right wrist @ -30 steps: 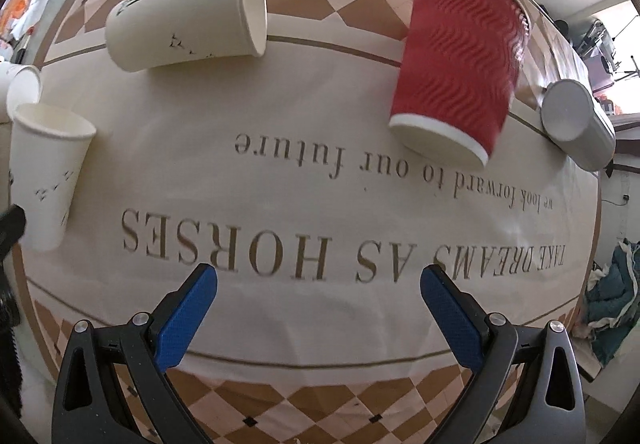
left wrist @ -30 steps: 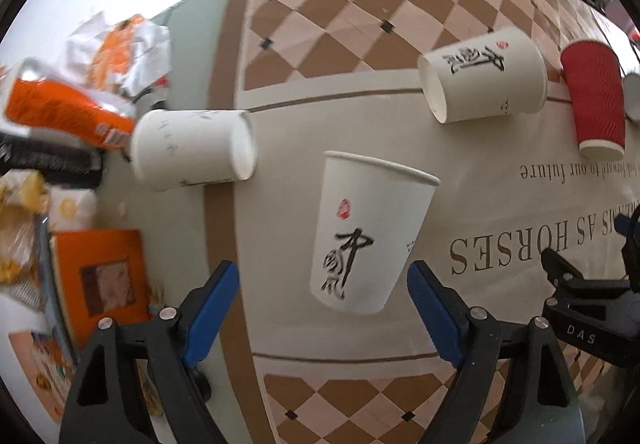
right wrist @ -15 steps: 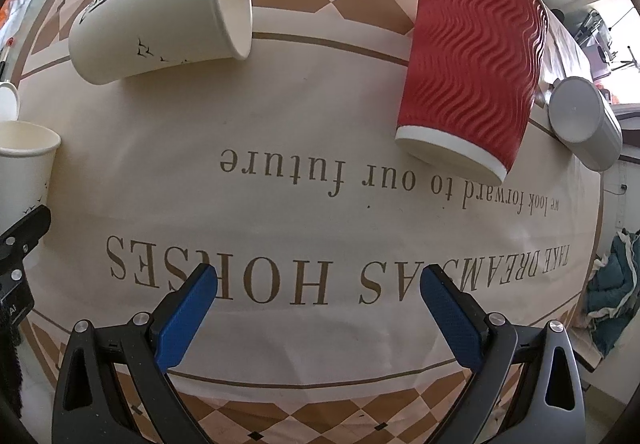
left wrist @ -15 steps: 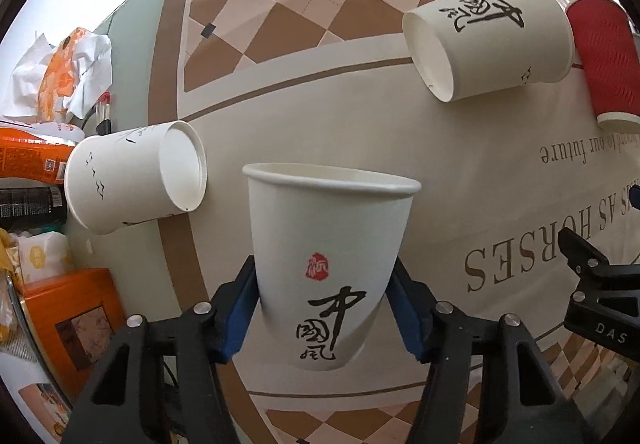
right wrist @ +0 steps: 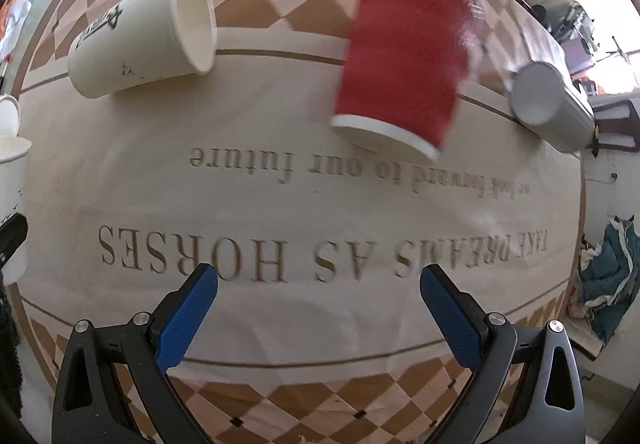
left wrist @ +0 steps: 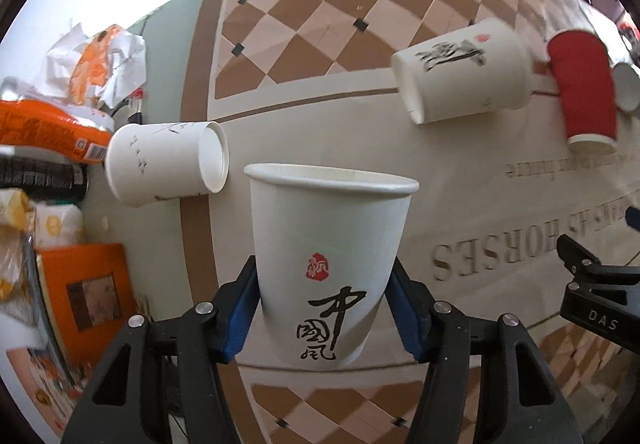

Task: Flip cup upright
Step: 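Lift the white cup with the left tool and rotate it rim-up, then grasp the white cup with the right tool while the left tool releases it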

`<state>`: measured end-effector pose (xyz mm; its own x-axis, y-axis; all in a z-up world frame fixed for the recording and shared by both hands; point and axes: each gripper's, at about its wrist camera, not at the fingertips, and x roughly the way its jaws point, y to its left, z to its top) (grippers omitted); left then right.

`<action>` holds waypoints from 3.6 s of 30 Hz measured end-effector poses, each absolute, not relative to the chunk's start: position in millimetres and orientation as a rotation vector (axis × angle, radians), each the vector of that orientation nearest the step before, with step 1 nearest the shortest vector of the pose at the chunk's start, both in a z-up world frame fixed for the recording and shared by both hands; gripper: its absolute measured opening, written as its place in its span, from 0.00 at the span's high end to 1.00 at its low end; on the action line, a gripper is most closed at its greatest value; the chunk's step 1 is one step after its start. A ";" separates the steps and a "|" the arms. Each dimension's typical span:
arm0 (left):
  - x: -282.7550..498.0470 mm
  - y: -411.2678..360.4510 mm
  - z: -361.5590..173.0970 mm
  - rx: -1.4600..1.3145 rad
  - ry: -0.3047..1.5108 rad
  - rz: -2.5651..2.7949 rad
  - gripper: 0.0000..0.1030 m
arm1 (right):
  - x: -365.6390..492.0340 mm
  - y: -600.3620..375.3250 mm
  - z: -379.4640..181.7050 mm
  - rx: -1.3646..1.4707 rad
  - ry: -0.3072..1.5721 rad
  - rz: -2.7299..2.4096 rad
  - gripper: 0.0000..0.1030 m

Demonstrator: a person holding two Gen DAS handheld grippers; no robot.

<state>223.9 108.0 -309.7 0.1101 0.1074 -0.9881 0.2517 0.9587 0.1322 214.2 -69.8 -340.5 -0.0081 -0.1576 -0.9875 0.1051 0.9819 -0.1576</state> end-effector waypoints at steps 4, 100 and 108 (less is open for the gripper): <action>213.1 94.1 -294.9 0.256 1.449 -0.092 0.45 | 201.8 -82.0 -327.3 -0.017 1.555 -0.219 0.01; 97.6 32.7 -321.3 0.184 1.459 0.078 0.00 | 110.1 -154.6 -319.1 0.172 1.621 -0.019 0.13; 100.8 45.0 -339.9 0.191 1.486 0.067 0.00 | 123.8 -135.8 -346.9 0.216 1.693 0.019 0.36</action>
<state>100.8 45.0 -339.9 0.0864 0.1619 -0.9830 0.0724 0.9831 0.1683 123.8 -135.8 -346.9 -0.1175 0.1538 -0.9811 0.1314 0.9817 0.1381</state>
